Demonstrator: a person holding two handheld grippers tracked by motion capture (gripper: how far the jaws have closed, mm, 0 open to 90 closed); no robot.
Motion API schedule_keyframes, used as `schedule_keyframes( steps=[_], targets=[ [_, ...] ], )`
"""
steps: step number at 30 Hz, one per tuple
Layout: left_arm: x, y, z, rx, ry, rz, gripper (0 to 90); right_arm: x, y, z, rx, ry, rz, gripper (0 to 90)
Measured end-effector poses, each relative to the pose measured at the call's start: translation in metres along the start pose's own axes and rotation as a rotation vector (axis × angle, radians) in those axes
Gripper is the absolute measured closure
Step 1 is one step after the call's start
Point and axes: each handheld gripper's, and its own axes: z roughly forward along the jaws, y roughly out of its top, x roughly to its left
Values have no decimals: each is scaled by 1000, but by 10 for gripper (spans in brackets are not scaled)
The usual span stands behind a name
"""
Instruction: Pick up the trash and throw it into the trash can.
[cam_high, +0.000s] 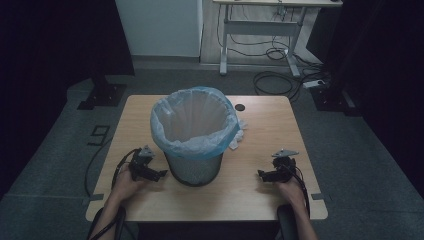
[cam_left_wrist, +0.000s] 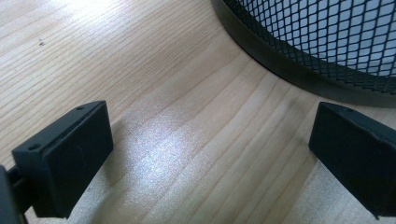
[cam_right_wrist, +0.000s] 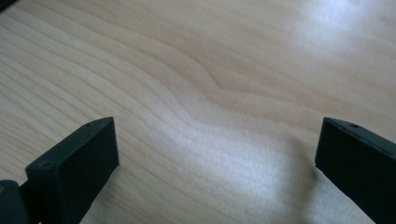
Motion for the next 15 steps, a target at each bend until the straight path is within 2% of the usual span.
schedule_keyframes(
  steps=[7,12,15],
  targets=[
    [0,0,0,-1,1,-2,0,1,18,-2,4,10,-37,0],
    [0,0,0,0,1,-2,0,-1,29,-2,-16,17,-30,0],
    [0,0,0,0,1,-1,0,-3,40,-1,-6,21,-53,1]
  ],
)
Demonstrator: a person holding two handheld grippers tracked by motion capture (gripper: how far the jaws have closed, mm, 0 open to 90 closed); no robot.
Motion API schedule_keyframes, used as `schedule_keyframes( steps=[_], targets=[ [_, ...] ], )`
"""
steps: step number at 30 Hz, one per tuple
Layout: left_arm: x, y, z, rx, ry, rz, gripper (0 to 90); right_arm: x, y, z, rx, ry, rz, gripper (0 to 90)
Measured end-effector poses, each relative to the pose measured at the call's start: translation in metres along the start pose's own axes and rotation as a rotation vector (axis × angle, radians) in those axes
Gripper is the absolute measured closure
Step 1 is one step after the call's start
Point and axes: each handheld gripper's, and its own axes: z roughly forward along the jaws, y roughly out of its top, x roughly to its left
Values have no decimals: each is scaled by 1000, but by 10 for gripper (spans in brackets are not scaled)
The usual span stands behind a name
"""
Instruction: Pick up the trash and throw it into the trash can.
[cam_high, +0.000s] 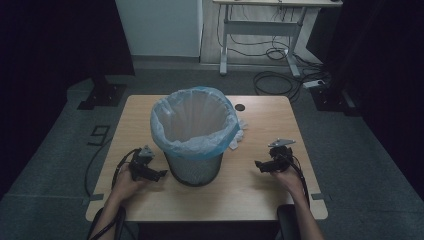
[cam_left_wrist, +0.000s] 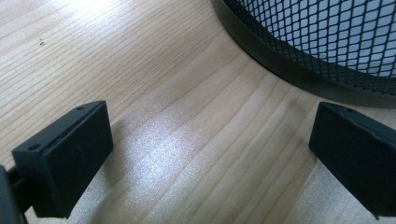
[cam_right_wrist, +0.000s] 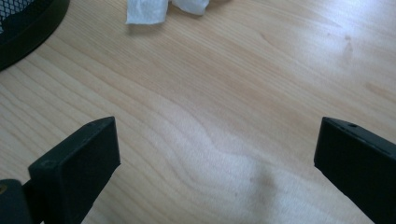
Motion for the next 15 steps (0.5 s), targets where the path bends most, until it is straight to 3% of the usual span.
schedule_keyframes(
  steps=[10,15],
  targets=[
    [0,0,0,0,1,0,0,-5,32,8,-7,0,-56,6],
    [0,0,0,0,3,-3,0,-7,47,15,-17,8,-54,10]
  ],
)
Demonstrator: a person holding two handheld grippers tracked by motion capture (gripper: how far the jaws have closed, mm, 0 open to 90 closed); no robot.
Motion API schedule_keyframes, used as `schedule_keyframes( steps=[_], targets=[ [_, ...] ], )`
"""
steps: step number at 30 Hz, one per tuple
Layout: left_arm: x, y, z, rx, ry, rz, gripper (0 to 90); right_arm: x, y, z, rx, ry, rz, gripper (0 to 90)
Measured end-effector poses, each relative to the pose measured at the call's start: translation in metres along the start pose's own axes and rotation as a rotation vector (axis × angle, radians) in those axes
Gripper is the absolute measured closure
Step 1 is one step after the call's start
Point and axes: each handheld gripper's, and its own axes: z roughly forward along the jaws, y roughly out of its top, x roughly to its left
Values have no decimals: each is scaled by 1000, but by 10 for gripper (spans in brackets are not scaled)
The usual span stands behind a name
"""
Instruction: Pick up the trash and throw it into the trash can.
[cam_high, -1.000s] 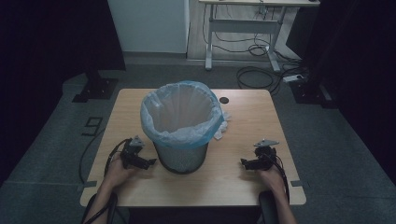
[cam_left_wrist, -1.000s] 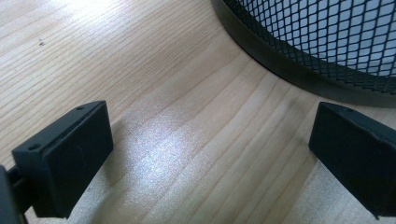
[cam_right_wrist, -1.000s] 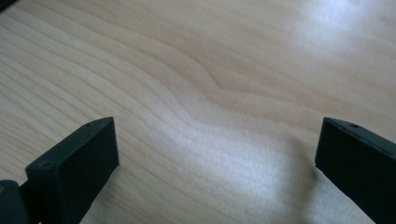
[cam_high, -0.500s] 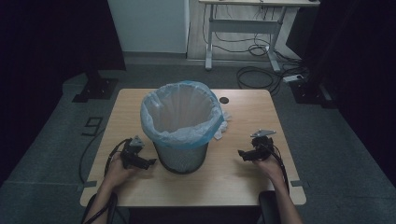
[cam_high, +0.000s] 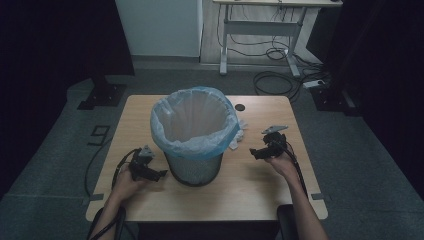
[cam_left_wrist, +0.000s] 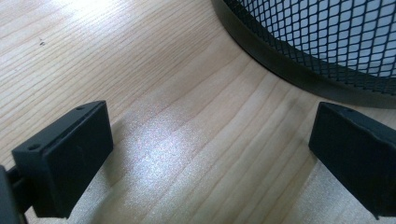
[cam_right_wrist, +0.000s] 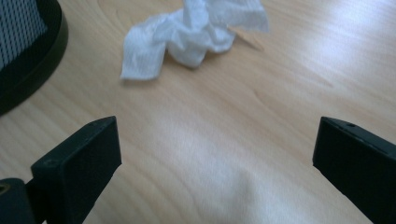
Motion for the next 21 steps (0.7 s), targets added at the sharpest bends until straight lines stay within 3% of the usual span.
schedule_keyframes(
  steps=[7,21],
  targets=[
    [0,0,0,0,1,-1,0,0,20,16,-1,18,-20,10],
    [0,0,0,0,-1,0,0,7,50,53,21,62,-7,44]
  ],
)
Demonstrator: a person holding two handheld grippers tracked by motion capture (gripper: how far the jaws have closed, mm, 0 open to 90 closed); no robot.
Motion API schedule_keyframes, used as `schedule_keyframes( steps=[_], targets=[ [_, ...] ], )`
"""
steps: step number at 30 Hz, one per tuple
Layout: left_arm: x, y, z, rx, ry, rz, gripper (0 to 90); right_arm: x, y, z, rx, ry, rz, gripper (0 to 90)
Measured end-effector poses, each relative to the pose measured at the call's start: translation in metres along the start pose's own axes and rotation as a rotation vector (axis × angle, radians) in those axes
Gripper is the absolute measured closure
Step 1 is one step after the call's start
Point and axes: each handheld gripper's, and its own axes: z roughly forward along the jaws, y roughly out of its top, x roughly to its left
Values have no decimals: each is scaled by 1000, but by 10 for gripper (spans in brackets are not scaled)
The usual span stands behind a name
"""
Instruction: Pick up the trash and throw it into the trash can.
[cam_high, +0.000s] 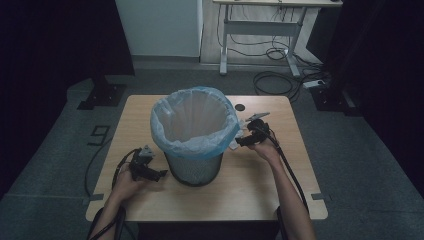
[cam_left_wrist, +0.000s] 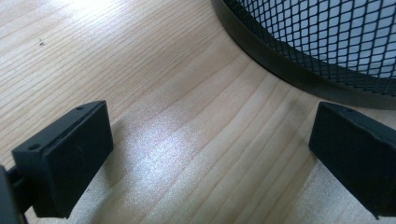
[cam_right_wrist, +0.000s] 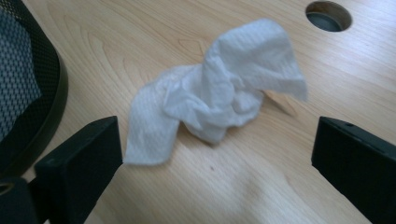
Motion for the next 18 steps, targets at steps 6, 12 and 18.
schedule_keyframes(
  steps=[6,12,18],
  targets=[
    [0,0,0,0,-2,3,0,5,7,23,9,18,6,134],
    [0,1,0,1,-1,4,0,8,7,39,39,-11,-18,164],
    [0,1,0,1,-3,6,0,11,4,52,57,-19,-61,305]
  ],
)
